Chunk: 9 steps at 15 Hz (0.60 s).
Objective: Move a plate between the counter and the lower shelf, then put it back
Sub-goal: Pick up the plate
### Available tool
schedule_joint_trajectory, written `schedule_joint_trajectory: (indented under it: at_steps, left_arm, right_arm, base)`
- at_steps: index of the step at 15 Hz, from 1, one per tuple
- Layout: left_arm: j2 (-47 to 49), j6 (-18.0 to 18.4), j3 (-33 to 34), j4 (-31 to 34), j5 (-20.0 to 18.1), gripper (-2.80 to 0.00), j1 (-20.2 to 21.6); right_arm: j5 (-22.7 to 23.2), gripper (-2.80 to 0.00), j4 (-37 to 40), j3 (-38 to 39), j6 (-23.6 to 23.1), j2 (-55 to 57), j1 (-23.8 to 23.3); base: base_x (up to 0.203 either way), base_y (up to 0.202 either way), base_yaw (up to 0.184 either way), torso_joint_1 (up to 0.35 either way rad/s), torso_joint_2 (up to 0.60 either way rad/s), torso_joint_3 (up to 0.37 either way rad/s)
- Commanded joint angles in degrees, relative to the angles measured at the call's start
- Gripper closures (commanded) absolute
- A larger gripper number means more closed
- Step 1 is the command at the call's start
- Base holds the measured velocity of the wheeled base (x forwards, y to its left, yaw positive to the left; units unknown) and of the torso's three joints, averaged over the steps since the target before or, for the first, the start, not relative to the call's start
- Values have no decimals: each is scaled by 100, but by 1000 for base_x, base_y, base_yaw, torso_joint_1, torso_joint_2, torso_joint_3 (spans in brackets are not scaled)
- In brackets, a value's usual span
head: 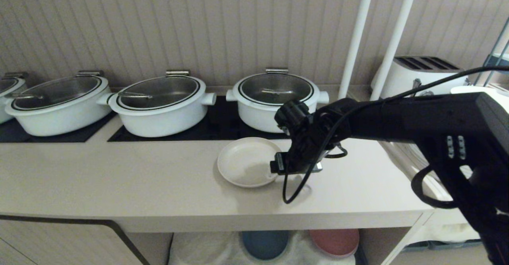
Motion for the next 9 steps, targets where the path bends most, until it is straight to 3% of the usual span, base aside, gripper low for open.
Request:
schedule_joint_trajectory:
  at_steps: [1,9]
  left_arm:
    - [-2,-7,5,0,3,0,0]
    - [-2,-7,0,0,3,0,0]
  right_arm:
    - [-2,-280,-31,-2,-6,46,-34]
    - [7,-280,-123,-11,-129,212,-43]
  base:
    - [0,0,0,0,0,0]
    - [0,0,0,0,0,0]
